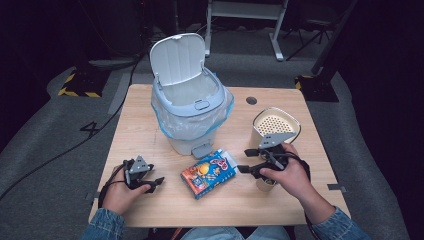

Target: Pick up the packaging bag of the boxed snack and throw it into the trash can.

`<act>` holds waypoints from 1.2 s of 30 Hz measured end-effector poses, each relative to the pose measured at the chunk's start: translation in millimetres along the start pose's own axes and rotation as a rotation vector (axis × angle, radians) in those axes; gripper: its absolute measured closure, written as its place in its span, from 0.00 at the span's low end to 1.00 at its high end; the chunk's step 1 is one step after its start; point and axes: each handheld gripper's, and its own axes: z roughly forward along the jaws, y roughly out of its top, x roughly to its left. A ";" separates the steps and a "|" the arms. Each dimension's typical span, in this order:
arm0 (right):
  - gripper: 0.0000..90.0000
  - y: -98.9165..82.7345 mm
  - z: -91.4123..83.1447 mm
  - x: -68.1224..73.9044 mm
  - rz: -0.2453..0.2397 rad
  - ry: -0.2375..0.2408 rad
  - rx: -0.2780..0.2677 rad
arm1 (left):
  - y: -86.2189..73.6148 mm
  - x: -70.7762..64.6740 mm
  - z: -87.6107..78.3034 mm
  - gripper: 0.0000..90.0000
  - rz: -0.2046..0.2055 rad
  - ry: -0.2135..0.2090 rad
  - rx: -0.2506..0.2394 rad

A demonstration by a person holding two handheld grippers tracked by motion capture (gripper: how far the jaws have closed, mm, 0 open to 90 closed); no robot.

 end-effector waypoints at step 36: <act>0.16 10.6 108.3 -1.6 0.157 -0.043 0.323 | 0.1 -3.7 0.3 0.38 -0.026 0.013 0.000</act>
